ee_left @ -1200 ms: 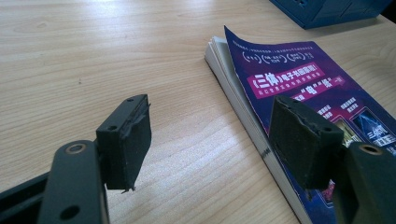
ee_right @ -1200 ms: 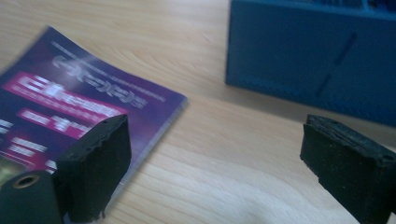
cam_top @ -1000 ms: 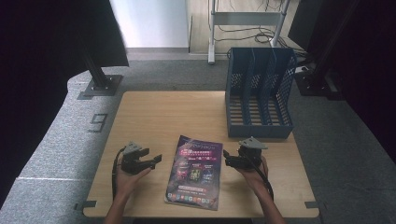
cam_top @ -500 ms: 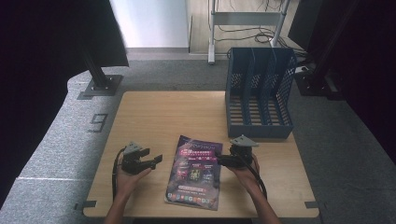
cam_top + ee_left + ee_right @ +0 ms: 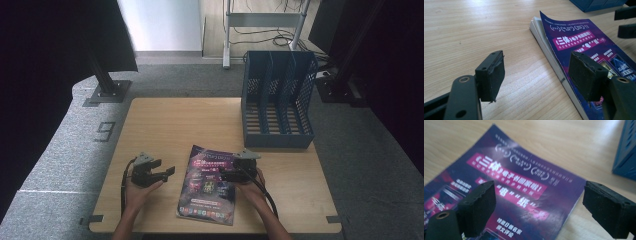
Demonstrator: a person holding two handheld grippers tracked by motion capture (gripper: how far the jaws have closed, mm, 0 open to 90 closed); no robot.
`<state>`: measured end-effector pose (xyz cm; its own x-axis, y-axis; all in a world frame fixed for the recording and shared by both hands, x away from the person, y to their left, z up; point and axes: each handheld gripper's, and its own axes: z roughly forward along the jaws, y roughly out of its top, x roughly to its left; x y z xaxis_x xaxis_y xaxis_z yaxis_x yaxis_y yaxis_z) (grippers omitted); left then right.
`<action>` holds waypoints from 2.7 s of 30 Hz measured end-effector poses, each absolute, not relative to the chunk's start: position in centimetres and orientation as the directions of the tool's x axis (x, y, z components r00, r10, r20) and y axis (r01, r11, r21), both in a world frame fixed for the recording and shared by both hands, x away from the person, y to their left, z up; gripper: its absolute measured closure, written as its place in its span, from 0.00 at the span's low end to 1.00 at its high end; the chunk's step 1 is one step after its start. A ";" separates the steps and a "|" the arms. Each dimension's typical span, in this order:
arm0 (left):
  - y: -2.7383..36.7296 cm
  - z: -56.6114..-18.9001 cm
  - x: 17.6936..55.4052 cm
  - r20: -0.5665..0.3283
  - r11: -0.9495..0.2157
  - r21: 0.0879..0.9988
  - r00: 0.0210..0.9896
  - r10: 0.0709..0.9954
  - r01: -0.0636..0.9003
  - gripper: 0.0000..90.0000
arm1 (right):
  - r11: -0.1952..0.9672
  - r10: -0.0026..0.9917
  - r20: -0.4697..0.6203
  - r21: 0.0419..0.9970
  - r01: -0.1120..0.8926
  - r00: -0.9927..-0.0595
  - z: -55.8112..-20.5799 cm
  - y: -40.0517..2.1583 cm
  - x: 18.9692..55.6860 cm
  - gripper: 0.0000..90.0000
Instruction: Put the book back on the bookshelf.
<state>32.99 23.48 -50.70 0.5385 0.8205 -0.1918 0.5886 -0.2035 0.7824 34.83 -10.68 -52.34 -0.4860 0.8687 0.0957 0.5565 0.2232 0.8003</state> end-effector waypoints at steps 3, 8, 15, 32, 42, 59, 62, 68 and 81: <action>23.4 -50.8 33.0 -0.189 -0.210 0.781 0.543 0.818 0.588 0.33 | 0.239 0.868 0.087 0.791 0.564 -0.489 -53.0 -10.4 34.8 0.12; 23.1 -50.9 33.0 -0.184 -0.221 0.779 0.550 0.815 0.587 0.33 | 0.260 0.869 0.076 0.771 0.581 -0.489 -54.1 -9.8 34.8 0.13; 23.0 -51.0 33.0 -0.183 -0.224 0.778 0.553 0.813 0.587 0.33 | 0.273 0.873 0.056 0.768 0.579 -0.485 -54.8 -9.6 34.9 0.14; 21.3 -51.5 32.8 -0.161 -0.256 0.778 0.575 0.802 0.574 0.32 | 0.238 0.876 0.104 0.756 0.610 -0.471 -55.4 -10.4 35.2 0.14; 19.8 -52.3 34.0 -0.183 -0.237 0.760 0.549 0.816 0.605 0.32 | 0.233 0.880 0.102 0.759 0.608 -0.464 -55.4 -10.4 35.1 0.15; 16.1 -54.1 36.2 -0.157 -0.320 0.719 0.592 0.791 0.618 0.31 | 0.234 0.880 0.102 0.758 0.609 -0.464 -55.4 -10.5 35.0 0.15; 15.8 -54.4 36.2 -0.155 -0.329 0.713 0.597 0.788 0.619 0.31 | 0.234 0.880 0.102 0.758 0.609 -0.464 -55.4 -10.5 35.0 0.15; 15.2 -54.6 36.0 -0.154 -0.333 0.715 0.603 0.783 0.615 0.30 | 0.233 0.880 0.103 0.758 0.610 -0.463 -55.4 -10.5 35.0 0.16; 14.9 -54.7 35.7 -0.173 -0.304 0.720 0.585 0.792 0.624 0.30 | 0.231 0.882 0.102 0.759 0.609 -0.461 -55.4 -10.4 34.9 0.16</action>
<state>35.71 14.90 -54.66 0.5850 0.7923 -0.1734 0.6245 -0.3036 0.7196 34.92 -10.43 -55.37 -0.4606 0.8818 0.1017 0.6093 0.2308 0.7586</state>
